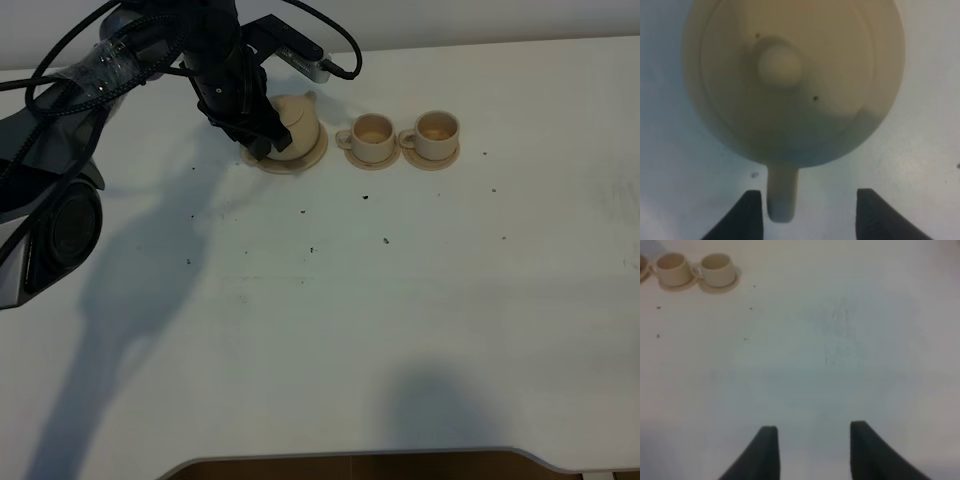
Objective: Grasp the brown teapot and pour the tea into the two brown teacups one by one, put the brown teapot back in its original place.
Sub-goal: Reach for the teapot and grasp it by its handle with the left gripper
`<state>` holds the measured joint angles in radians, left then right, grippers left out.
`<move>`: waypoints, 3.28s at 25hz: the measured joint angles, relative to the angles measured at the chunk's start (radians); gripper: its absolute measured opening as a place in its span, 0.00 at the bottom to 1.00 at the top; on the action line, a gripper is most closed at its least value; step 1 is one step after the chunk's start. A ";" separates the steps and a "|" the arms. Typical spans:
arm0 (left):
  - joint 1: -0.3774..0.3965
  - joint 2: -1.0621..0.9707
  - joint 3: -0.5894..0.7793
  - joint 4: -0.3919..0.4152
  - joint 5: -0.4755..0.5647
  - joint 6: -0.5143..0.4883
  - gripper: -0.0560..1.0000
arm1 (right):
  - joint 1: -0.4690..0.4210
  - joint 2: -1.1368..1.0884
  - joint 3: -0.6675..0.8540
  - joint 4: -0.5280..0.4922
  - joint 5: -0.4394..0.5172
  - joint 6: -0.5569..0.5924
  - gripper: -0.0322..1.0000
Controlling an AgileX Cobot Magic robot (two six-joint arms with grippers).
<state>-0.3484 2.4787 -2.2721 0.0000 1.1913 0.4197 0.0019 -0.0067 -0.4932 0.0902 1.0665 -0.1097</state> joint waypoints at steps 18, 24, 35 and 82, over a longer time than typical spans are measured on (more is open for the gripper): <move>0.000 0.010 0.000 0.026 -0.016 -0.071 0.45 | 0.000 0.000 0.000 0.000 -0.001 0.000 0.38; 0.000 0.024 0.000 0.027 -0.029 -0.077 0.45 | 0.000 0.000 0.000 0.000 -0.001 0.000 0.38; 0.008 0.021 0.000 0.027 -0.021 -0.083 0.45 | 0.000 0.000 0.000 0.000 -0.001 0.000 0.38; 0.020 0.020 0.000 -0.028 -0.061 -0.031 0.16 | 0.000 0.000 0.000 0.000 -0.001 0.000 0.38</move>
<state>-0.3284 2.4988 -2.2721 -0.0281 1.1305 0.3892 0.0019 -0.0067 -0.4932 0.0902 1.0657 -0.1097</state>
